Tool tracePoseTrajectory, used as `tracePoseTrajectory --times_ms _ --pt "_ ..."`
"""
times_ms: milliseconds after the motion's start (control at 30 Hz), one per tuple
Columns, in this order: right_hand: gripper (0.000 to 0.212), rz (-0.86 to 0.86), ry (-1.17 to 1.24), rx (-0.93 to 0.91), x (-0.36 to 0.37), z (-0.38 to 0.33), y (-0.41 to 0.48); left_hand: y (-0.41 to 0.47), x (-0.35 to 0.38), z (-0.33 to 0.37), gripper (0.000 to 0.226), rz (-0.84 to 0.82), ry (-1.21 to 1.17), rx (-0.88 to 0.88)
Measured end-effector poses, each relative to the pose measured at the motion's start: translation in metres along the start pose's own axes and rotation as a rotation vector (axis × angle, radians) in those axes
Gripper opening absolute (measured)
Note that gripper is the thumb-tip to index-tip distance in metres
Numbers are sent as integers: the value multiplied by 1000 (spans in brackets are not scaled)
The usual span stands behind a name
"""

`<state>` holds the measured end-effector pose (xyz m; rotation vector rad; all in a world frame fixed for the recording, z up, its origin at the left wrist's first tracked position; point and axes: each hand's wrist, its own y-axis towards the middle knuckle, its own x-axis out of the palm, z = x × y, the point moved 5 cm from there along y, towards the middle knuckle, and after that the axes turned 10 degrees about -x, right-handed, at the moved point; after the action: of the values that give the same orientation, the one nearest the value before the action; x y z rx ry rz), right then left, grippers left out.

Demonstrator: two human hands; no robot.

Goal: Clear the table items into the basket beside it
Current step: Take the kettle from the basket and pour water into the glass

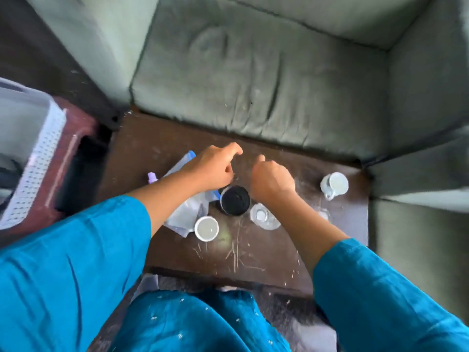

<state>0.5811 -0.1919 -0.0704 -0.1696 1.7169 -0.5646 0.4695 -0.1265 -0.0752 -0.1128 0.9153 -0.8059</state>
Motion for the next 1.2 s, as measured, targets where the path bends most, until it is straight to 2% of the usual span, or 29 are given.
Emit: tracePoseTrajectory --times_ms 167,367,400,467,533,600,733,900,1033,1100,1200 --pt "40 116 -9 -270 -56 -124 15 -54 -110 -37 43 271 -3 -44" --pt "47 163 -48 -585 -79 -288 12 -144 -209 -123 34 544 -43 -217" --pt "53 149 -41 -620 -78 -313 9 -159 -218 -139 32 564 -78 -250" --pt "77 115 -42 -674 -70 -353 4 -184 -231 -172 33 605 -118 -318" --pt "97 72 -79 -739 -57 -390 -1 -211 -240 -209 40 666 -140 -401" --pt "102 39 -45 -796 -39 -420 -2 -232 -244 -243 50 729 -126 -452" --pt "100 -29 111 -810 -8 -457 6 -262 -251 -297 54 841 18 -530" --pt "95 -105 113 -752 16 -485 32 -273 -253 -358 75 827 -118 -687" --pt "79 -123 57 -680 28 -502 53 -261 -256 -388 91 685 -161 -684" --pt "61 -130 141 -636 30 -506 62 -249 -259 -395 93 614 -150 -683" --pt "43 -203 424 -505 33 -505 74 -233 -263 -403 82 546 -61 -709"
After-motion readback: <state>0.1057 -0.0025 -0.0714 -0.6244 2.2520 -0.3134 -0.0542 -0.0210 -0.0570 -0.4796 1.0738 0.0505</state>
